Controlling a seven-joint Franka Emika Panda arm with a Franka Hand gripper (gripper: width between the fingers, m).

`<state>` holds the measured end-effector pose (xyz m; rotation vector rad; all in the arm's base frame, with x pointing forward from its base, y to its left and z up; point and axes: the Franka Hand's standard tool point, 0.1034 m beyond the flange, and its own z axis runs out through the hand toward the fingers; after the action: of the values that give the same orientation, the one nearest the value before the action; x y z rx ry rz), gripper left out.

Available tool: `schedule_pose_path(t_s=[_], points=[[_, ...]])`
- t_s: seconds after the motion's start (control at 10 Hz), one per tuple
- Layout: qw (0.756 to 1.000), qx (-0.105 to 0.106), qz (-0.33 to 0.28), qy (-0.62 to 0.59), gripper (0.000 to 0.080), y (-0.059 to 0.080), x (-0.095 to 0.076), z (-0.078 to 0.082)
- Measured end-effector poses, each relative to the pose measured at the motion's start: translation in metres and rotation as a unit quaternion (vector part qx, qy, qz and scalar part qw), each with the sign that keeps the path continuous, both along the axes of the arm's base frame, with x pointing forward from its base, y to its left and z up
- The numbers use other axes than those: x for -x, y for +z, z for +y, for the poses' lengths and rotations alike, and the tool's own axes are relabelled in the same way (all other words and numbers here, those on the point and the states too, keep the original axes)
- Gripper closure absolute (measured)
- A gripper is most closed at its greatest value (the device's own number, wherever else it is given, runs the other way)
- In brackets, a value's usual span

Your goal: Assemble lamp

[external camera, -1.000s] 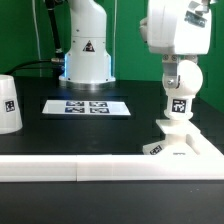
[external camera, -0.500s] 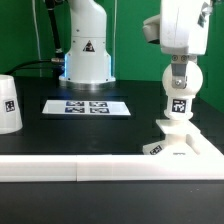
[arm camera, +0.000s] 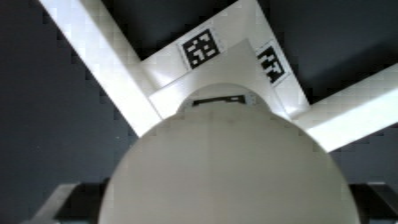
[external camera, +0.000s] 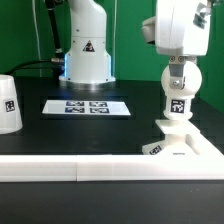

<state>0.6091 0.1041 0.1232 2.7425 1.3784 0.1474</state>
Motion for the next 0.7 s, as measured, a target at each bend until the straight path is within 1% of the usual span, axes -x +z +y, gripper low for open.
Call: schedule_pose_path(t_s=[0.1, 0.3, 0.7], points=[[0.997, -0.008, -0.002, -0.07, 0.0222, -0.0001, 0.0, 0.0001], [0.982, -0.023, -0.003, -0.189, 0.0221, -0.0004, 0.0001, -0.0016], [0.941, -0.043, -0.004, -0.335, 0.022, -0.0005, -0.0001, -0.0028]])
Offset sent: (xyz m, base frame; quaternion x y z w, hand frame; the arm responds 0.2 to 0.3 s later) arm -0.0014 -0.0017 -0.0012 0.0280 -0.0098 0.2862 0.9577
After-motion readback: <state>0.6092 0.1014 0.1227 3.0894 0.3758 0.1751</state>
